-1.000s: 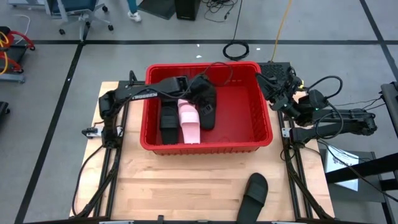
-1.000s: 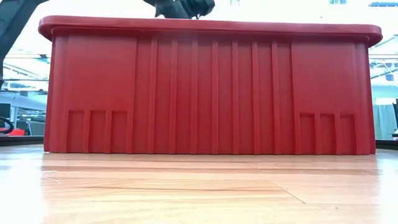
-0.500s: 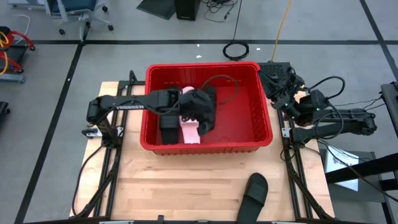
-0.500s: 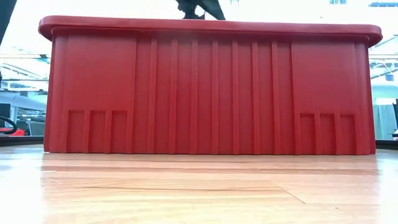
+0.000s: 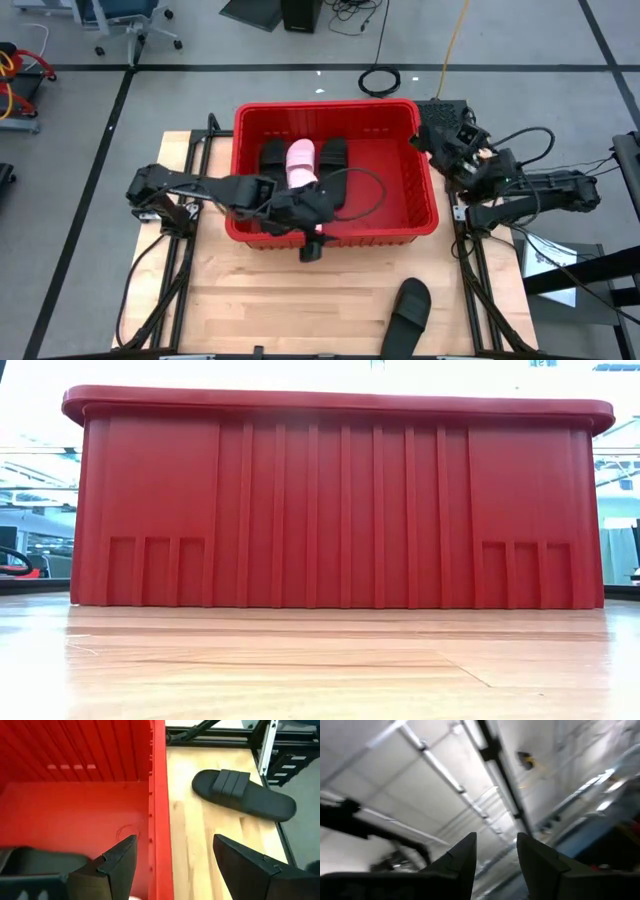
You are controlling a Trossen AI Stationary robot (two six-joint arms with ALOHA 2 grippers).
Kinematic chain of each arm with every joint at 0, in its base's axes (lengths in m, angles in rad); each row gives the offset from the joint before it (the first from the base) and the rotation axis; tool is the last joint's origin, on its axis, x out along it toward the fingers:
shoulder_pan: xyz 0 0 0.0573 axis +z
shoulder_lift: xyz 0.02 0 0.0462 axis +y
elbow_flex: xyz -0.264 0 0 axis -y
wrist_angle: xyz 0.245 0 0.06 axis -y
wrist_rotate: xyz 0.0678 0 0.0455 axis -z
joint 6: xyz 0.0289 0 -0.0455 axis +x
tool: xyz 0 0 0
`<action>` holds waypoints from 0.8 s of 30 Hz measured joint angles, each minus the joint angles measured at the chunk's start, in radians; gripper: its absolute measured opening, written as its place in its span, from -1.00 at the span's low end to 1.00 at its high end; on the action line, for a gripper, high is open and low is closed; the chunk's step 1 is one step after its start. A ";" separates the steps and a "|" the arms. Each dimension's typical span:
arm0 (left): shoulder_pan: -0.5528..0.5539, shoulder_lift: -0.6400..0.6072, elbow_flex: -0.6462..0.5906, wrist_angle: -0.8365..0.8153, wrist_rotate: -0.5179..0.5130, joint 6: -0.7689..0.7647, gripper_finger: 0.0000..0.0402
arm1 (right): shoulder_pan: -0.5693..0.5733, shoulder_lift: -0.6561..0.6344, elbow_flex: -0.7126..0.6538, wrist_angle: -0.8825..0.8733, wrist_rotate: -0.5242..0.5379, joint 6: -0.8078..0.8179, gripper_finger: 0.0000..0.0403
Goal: Pick and place slides into bin
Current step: Put the black slide into the red bin
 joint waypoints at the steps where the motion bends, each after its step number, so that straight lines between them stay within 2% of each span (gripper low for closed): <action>1: -0.010 -0.007 0.000 -0.001 -0.011 -0.010 0.27 | 0.016 0.017 0.000 0.046 -0.029 0.002 -0.35; 3: -0.028 -0.031 0.000 0.003 -0.047 -0.037 0.27 | 0.053 0.045 0.000 0.121 -0.077 -0.004 -0.36; 6: -0.051 -0.069 0.000 0.006 -0.103 -0.069 0.27 | 0.121 0.074 0.000 0.178 -0.082 -0.045 -0.36; 10: -0.073 -0.120 0.000 0.008 -0.197 -0.133 0.27 | 0.205 0.096 0.027 0.189 -0.084 -0.085 -0.35; 15: -0.083 -0.166 0.002 0.030 -0.272 -0.233 0.27 | 0.331 0.132 0.146 0.168 -0.177 -0.160 -0.36; 19: -0.095 -0.188 0.002 0.030 -0.295 -0.313 0.27 | 0.435 0.169 0.296 -0.007 -0.236 -0.241 -0.36; 24: -0.125 -0.196 0.000 0.023 -0.315 -0.388 0.27 | 0.553 0.249 0.544 -0.346 -0.317 -0.279 -0.36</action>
